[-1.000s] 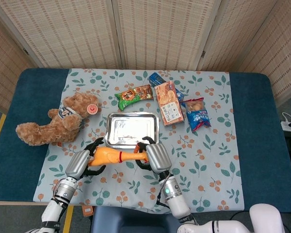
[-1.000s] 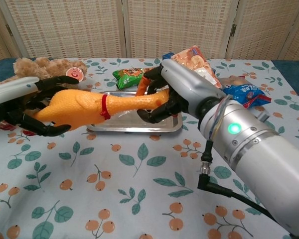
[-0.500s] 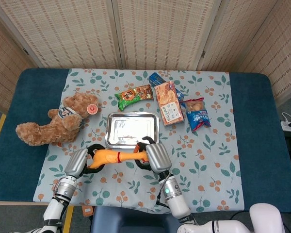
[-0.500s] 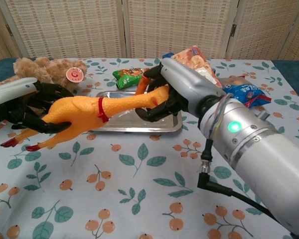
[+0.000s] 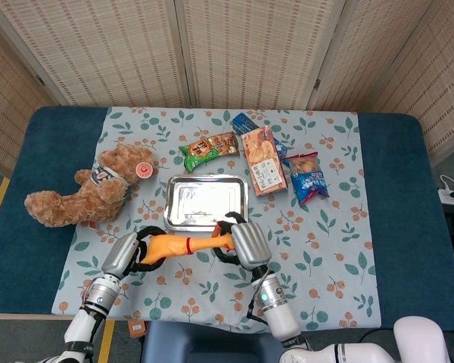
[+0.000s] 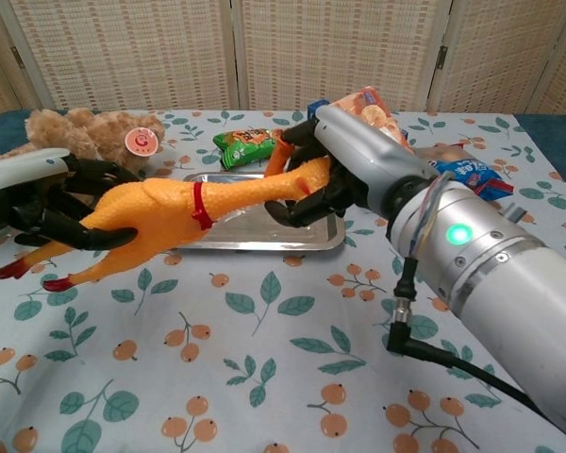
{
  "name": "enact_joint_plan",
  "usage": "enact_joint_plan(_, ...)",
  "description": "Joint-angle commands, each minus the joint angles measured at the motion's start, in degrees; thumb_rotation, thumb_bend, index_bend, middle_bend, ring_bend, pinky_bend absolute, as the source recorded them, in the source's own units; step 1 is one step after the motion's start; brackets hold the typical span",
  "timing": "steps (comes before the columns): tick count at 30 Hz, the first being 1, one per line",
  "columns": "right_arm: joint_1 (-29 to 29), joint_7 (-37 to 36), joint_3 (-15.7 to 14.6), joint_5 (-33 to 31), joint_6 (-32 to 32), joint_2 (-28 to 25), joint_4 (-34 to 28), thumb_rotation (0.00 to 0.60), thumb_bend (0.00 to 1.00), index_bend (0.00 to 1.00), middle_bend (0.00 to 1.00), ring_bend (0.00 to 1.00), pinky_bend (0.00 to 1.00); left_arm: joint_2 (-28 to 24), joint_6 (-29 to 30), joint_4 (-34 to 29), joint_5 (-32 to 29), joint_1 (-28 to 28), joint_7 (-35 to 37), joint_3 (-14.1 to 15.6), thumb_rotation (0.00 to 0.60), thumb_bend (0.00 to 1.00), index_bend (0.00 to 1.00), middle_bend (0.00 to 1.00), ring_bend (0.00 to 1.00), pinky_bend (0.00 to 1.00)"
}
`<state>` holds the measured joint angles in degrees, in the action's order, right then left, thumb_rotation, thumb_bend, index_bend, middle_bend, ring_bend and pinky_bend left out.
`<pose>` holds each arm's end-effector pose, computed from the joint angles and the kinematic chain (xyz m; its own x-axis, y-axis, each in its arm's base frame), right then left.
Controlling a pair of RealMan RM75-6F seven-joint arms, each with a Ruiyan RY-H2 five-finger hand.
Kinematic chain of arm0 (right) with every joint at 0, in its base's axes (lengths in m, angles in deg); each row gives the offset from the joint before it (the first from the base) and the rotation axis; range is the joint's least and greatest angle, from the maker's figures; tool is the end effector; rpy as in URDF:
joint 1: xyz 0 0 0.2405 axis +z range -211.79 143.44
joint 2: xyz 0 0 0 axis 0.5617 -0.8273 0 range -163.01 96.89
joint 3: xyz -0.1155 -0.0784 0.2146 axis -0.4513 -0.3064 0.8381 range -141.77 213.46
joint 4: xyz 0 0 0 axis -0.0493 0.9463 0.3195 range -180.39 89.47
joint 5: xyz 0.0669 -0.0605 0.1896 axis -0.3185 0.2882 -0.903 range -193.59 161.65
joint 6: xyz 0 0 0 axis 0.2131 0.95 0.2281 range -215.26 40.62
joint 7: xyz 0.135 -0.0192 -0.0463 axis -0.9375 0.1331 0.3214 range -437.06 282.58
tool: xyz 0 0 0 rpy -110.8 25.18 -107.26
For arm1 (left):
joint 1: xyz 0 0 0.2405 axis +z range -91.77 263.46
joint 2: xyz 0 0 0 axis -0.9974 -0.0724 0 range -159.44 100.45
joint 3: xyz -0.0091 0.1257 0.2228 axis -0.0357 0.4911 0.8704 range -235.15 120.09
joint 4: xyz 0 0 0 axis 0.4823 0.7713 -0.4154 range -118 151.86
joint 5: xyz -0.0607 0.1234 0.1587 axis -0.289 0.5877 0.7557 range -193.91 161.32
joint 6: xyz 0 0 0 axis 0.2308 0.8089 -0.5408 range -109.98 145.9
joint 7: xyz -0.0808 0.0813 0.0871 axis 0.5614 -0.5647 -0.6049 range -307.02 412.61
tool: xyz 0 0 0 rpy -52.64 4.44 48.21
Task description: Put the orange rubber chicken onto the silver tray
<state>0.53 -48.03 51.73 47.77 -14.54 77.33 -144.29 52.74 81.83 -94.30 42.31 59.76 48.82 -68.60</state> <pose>-0.0442 -0.2611 -0.0579 -0.0190 -0.2462 0.9690 -0.9628 -0.2567 -0.0841 -0.1550 0.2562 0.0197 -0.2155 0.3894 0.8955 0.9730 0.0082 0.2306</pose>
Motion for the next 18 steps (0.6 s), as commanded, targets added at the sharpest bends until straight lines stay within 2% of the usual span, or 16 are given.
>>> enact_joint_plan(1,0.0,-0.1,-0.1,0.0,-0.1,0.0,0.1,0.6,0.35,0.86,0.57,0.63,0.68,0.5,0.9,0.4,0.8,0.3,1.2,-0.4,0.6,1.0,0.9,0.96,0.87,1.0)
enact_joint_plan(3,0.1,-0.2,-0.2,0.0,-0.1,0.0,0.3,0.6,0.35,0.86,0.57,0.63,0.68,1.7,2.8,2.0,3.3,0.9,1.7,-0.1,0.6,0.95,0.88,0.93,0.85,1.0)
enact_joint_plan(4,0.1,-0.2,-0.2,0.0,-0.2,0.0,0.3,0.6,0.35,0.86,0.57,0.63,0.68,1.9,3.1,2.5,4.2,1.0,1.6,0.4,0.6,0.87,0.84,0.88,0.81,0.97)
enact_joint_plan(5,0.1,-0.3,-0.2,0.0,-0.2,0.0,0.4,0.6,0.35,0.86,0.57,0.63,0.68,1.9,2.9,2.7,4.8,1.0,1.6,0.8,0.6,0.74,0.73,0.78,0.73,0.91)
enact_joint_plan(6,0.2,-0.3,-0.2,-0.1,-0.2,0.0,0.4,0.6,0.35,0.86,0.57,0.63,0.68,1.5,2.1,2.6,5.0,0.9,2.1,1.3,0.6,0.67,0.64,0.7,0.66,0.85)
enact_joint_plan(8,0.2,-0.4,-0.2,-0.1,-0.2,0.1,0.6,0.6,0.35,0.86,0.57,0.63,0.68,0.8,1.0,2.3,5.1,0.7,2.7,1.5,0.6,0.51,0.34,0.42,0.42,0.62)
enact_joint_plan(9,0.2,-0.4,-0.2,-0.1,-0.2,0.1,0.6,0.6,0.35,0.86,0.57,0.63,0.68,0.5,0.5,2.3,5.5,0.5,2.8,1.6,0.6,0.49,0.26,0.33,0.34,0.54)
enact_joint_plan(11,0.2,-0.4,-0.3,-0.1,-0.2,0.1,0.7,0.6,0.35,0.86,0.57,0.63,0.68,0.0,0.0,2.3,6.2,0.3,2.6,2.0,0.6,0.42,0.07,0.11,0.1,0.33)
enact_joint_plan(12,0.3,-0.4,-0.4,0.0,-0.2,0.2,0.8,0.6,0.35,0.86,0.57,0.63,0.68,-0.3,-0.6,2.2,6.5,0.1,2.5,2.3,0.6,0.39,0.02,0.04,0.04,0.25)
enact_joint_plan(14,0.3,-0.3,-0.4,0.0,-0.1,0.2,0.8,0.6,0.35,0.86,0.57,0.63,0.68,-1.1,-1.7,1.8,6.5,-0.3,2.2,2.6,0.6,0.36,0.0,0.0,0.0,0.17)
enact_joint_plan(18,0.3,-0.1,-0.5,0.0,0.1,0.3,0.6,0.6,0.35,0.86,0.57,0.63,0.68,-2.7,-4.1,0.7,5.6,-1.4,1.5,3.1,0.6,0.33,0.0,0.0,0.0,0.12)
